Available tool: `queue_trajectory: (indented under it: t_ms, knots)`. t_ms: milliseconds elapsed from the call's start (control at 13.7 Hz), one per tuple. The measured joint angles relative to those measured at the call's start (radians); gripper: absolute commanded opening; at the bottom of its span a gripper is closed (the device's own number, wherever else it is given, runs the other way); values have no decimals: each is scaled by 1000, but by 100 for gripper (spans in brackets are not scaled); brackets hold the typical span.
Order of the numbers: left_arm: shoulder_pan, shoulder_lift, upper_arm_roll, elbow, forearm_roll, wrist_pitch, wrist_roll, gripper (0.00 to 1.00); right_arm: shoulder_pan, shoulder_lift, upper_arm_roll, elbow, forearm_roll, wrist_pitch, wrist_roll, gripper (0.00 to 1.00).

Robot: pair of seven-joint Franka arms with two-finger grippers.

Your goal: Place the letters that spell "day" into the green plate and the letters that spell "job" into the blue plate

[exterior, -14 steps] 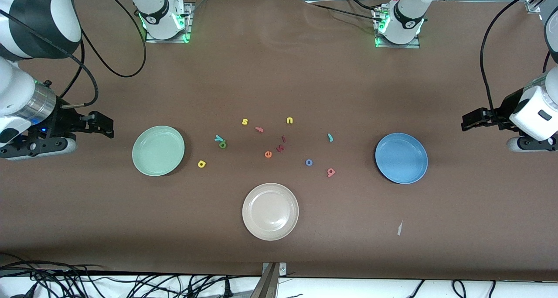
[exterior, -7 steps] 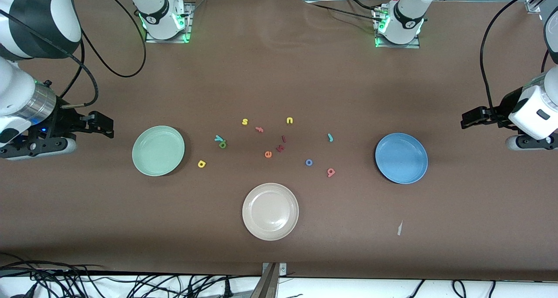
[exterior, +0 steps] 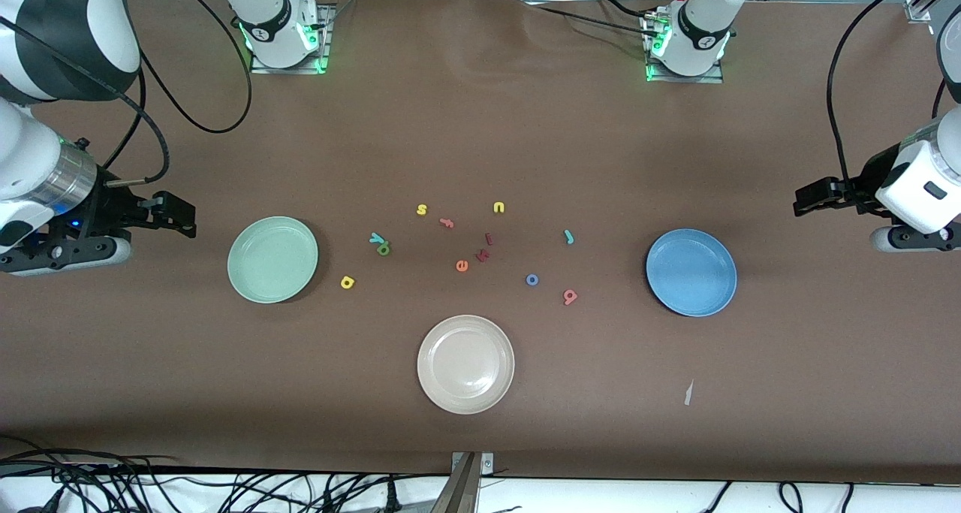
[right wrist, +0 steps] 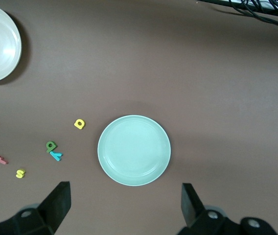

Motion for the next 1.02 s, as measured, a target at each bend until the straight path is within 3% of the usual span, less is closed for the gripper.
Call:
queue_trajectory:
  t_ms: [1023]
  knots:
    - [1,-38,-1,-49,0,9,0,100,1,0,0,0,0,0,0,100]
